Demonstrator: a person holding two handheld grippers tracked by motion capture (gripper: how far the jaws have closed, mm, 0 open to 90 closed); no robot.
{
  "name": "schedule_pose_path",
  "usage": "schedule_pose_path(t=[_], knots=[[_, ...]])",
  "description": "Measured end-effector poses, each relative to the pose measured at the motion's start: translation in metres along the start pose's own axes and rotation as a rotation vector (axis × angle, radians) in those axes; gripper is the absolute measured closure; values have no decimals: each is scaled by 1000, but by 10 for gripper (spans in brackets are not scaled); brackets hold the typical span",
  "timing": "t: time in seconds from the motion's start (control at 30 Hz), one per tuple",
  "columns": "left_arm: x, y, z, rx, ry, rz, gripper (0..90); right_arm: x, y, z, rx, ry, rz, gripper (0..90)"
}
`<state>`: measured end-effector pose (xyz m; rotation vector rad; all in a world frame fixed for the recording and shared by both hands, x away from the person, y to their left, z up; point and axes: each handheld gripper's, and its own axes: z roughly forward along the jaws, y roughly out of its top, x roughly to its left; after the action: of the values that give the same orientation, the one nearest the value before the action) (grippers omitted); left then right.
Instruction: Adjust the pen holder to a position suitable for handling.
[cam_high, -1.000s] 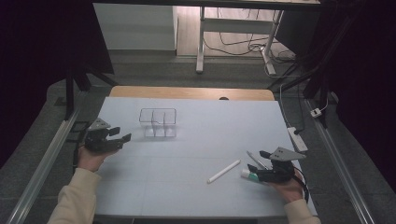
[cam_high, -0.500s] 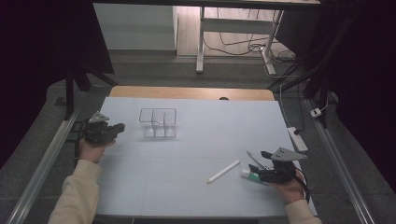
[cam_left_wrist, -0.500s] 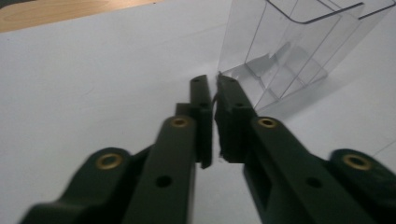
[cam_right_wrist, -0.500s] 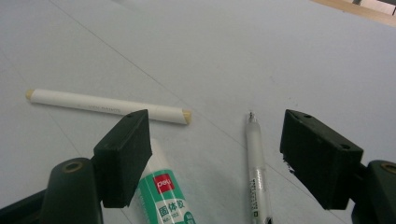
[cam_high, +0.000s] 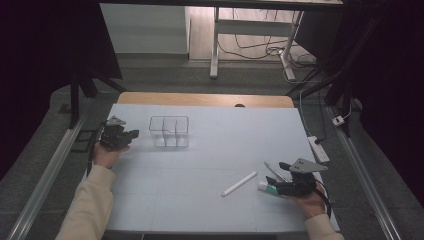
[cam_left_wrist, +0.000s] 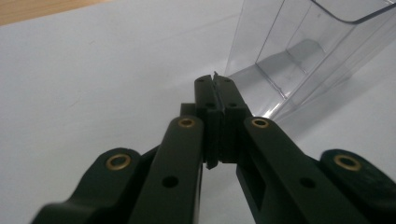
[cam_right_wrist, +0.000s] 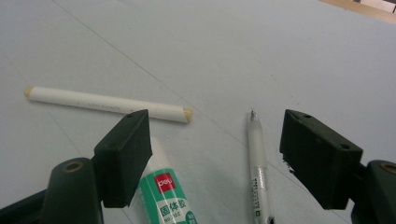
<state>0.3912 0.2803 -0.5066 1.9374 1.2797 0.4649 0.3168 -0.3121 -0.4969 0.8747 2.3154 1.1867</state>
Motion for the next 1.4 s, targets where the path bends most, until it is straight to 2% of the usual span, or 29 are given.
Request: schedule_pose_path(t=[0.23,0.43,0.57,1.0,1.4], knots=[[-3,3,9,7,-8,12,893,0,0,1,0,5,1,244],[-8,11,18,3,-31,20,893,-1,-1,0,-4,4,2,244],[-10,13,24,17,-42,25,893,0,0,-1,-7,4,-4,244],[-15,17,30,20,-63,41,893,-1,0,-1,-10,3,-4,244],[-15,18,33,27,-58,27,893,-2,0,-1,-15,-3,5,244]])
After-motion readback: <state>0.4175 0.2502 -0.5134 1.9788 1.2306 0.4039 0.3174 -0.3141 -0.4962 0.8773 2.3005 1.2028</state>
